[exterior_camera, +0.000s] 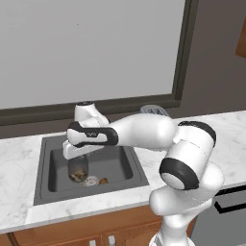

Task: Pick the jar and glass cup and place them in the sink. Then turn on the water.

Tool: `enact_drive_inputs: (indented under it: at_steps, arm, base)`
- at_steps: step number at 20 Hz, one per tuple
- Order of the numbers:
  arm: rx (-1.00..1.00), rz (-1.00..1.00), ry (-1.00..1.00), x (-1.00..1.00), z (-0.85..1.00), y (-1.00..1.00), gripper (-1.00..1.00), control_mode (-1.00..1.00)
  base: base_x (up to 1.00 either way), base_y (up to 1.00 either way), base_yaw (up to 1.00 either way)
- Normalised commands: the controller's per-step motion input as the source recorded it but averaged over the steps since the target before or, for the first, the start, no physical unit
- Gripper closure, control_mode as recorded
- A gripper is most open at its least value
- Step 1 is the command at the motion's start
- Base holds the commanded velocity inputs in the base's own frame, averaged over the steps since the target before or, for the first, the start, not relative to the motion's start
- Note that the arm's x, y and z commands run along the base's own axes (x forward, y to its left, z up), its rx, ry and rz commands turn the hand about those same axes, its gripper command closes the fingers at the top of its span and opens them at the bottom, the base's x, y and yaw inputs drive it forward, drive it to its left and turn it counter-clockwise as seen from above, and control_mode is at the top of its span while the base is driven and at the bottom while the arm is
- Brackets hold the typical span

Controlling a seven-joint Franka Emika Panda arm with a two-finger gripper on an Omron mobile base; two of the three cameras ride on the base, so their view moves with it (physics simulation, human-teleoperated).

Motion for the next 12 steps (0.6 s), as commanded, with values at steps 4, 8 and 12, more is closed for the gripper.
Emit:
enact_drive_inputs:
  at_steps: [4,8,12]
  arm:
    - [0.00,0.00,0.00,0.20,-0.36,0.09,1.00,-1.00]
    - [0.00,0.01,0.00,0.19,-0.44,0.03,1.00,-1.00]
    - [0.00,0.01,0.01,0.08,-0.36,0.10,1.00,-1.00]
  base:
    - [0.00,0.00,0.00]
    - [0.00,0.00,0.00]
    - [0.00,0.00,0.00]
